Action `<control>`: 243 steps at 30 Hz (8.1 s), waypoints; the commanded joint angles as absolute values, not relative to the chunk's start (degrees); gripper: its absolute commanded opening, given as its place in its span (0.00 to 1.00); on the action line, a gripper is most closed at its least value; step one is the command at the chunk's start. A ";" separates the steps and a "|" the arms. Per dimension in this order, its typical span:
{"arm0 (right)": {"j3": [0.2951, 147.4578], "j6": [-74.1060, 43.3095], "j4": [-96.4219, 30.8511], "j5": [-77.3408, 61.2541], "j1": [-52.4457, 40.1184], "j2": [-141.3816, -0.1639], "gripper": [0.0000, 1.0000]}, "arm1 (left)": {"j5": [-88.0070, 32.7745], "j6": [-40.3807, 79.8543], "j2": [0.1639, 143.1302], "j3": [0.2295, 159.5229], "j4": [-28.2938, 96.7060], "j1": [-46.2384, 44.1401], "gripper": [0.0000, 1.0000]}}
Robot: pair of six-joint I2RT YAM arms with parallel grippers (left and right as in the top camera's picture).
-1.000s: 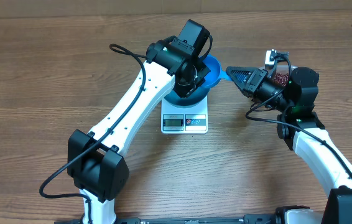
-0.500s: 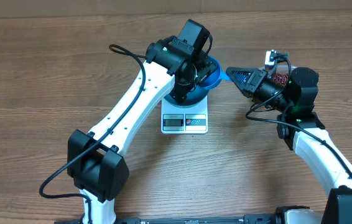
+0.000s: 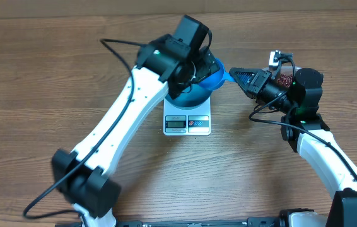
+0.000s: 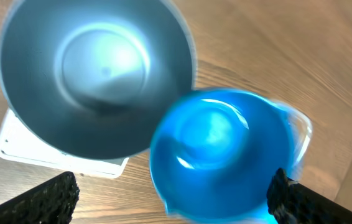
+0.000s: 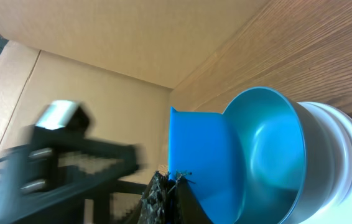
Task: Scoop item into bowl and weigh 150g on scale
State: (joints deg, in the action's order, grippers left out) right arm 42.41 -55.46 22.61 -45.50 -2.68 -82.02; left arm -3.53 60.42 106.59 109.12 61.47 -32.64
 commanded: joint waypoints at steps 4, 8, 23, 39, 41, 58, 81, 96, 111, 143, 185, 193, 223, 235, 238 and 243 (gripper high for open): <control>43.16 -53.47 22.79 -43.27 -2.46 -82.00 0.04 | -1.28 43.97 100.40 110.43 61.82 -32.93 1.00; 43.20 -53.01 22.81 -43.53 -1.02 -82.00 0.04 | -1.26 37.06 99.26 110.43 62.37 -32.91 0.99; 44.82 -52.42 22.72 -52.27 7.27 -79.83 0.04 | -1.23 22.24 98.76 110.41 62.85 -32.93 1.00; 45.91 -53.56 21.30 -54.11 7.25 -75.81 0.04 | -1.26 22.24 98.94 110.41 62.85 -32.93 0.99; 45.91 -53.80 21.37 -54.11 7.25 -75.79 0.04 | -1.26 22.24 98.94 110.41 62.85 -32.93 1.00; 45.89 -58.52 25.15 -54.35 7.27 -75.75 0.04 | -1.26 22.24 98.94 110.41 62.83 -32.93 1.00; 45.89 -58.48 25.15 -56.05 7.27 -75.75 0.04 | -1.26 22.26 98.94 110.41 62.83 -32.93 0.99; 45.89 -58.46 25.17 -55.99 7.27 -75.75 0.04 | -1.26 22.26 98.94 110.41 62.85 -32.93 0.99; 45.89 -58.46 25.15 -55.81 7.25 -75.75 0.04 | -1.26 22.26 98.94 110.41 62.85 -32.93 1.00; 45.89 -58.30 25.04 -56.16 7.27 -75.75 0.04 | -1.26 22.26 98.94 110.41 62.85 -32.93 0.99; 45.89 -35.07 -18.17 -24.49 7.27 -54.26 0.04 | -1.26 22.26 98.94 110.41 62.81 -32.93 0.99; 45.89 -33.98 -24.99 -19.99 7.25 -51.37 0.04 | -2.39 22.22 98.94 110.41 64.51 -33.04 0.88; 45.89 -33.98 -28.23 -22.11 7.25 -51.37 0.04 | -2.55 -0.08 98.87 82.72 54.13 -42.15 0.04; 45.89 -33.95 -28.25 -21.89 7.25 -51.37 0.04 | -0.97 -1.32 98.87 68.14 32.21 -41.91 0.04; 45.89 -33.95 -28.25 -21.89 7.25 -51.37 0.04 | 0.38 -1.37 98.96 68.12 31.48 -41.91 0.04; 45.89 -33.98 -28.25 -21.89 7.25 -51.37 0.04 | 1.69 0.54 99.11 68.05 31.27 -41.91 0.09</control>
State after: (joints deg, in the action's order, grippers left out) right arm 44.36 -34.48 -28.51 -22.06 7.09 -52.29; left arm -0.03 -0.45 99.85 68.53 31.46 -42.24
